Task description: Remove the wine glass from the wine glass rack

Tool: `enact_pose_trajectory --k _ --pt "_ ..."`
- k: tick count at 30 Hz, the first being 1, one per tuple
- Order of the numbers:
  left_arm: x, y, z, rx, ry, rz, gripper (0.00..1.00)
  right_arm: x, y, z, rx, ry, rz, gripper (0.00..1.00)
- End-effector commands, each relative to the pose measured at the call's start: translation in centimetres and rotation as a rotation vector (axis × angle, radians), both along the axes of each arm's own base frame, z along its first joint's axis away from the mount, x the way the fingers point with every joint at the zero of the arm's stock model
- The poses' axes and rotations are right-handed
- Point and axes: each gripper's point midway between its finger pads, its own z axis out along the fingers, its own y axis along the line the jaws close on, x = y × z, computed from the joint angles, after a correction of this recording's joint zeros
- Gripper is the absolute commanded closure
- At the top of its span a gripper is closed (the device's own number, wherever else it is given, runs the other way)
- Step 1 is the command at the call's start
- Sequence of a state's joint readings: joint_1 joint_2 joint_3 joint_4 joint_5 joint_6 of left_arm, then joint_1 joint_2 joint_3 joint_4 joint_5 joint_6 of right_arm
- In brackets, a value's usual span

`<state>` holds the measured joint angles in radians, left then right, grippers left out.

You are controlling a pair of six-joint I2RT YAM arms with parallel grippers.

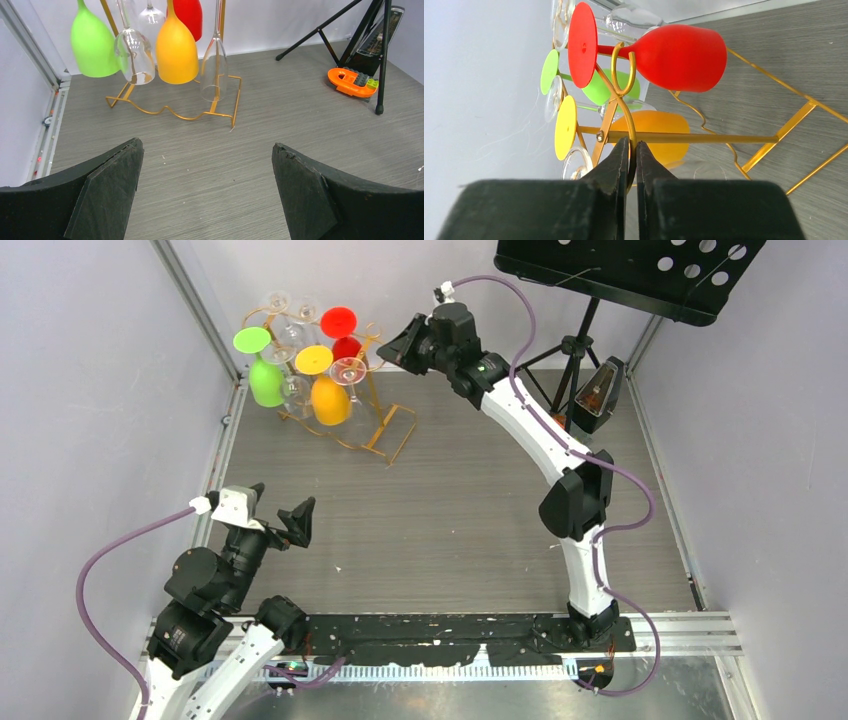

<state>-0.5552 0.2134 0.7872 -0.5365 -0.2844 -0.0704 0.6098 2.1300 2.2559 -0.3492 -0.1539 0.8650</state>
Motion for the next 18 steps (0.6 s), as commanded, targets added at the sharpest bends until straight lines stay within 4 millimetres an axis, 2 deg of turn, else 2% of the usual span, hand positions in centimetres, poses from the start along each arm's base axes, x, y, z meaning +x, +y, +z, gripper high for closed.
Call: enact_pose_trajectory --k 1,18 --pt "0.0 0.0 0.7 -0.02 -0.025 0.001 0.01 -1.7 -0.8 5.3 0.066 -0.111 -0.003 0.94" --pt "0.2 0.0 0.4 -0.014 -0.014 0.011 0.01 -2.1 -3.1 7.0 0.242 -0.014 -0.085 0.94"
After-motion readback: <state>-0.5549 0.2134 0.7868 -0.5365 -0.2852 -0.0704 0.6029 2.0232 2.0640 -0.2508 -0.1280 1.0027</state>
